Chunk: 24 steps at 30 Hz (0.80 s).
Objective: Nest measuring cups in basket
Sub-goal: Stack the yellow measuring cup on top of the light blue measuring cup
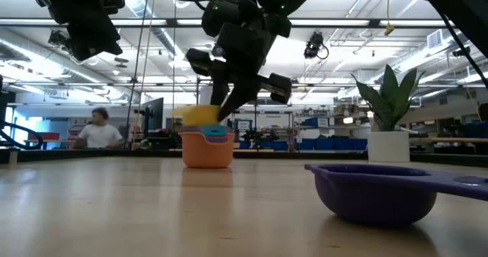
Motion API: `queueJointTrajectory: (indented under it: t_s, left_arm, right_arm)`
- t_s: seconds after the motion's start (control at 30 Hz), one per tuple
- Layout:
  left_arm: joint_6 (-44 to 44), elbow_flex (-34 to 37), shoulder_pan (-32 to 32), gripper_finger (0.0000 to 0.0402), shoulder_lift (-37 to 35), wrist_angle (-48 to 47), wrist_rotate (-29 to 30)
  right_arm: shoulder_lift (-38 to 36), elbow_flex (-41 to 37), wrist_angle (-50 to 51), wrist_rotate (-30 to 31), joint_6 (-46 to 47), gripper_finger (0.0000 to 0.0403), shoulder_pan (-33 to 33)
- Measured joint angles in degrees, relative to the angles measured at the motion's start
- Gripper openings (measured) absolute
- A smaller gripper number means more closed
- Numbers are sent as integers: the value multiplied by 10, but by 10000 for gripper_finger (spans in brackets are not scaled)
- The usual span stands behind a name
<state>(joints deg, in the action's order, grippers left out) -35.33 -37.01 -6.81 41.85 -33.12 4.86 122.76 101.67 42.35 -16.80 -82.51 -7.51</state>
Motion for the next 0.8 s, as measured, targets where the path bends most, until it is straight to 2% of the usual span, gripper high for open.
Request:
queueJointTrajectory:
  t_s: [0.17, 0.5, 0.63, 0.73, 0.8]
  left_arm:
    - [0, 0, 0, 133, 0, 0, 0]
    - [-4, 0, 0, 133, 0, -19, 0]
    - [-21, 0, 0, 133, 6, -24, 26]
    - [-46, 0, 0, 133, 18, -31, 78]
    - [-48, 0, 3, 133, 33, -32, 91]
  right_arm:
    - [-3, 0, 1, 1, 3, 101, 0]
    - [-40, 2, 32, 15, 23, 97, 1]
    - [-56, 2, 29, 84, 96, 93, 3]
    - [-62, 2, 32, 107, 220, 82, 3]
    - [-65, 2, 43, 115, 310, 64, 3]
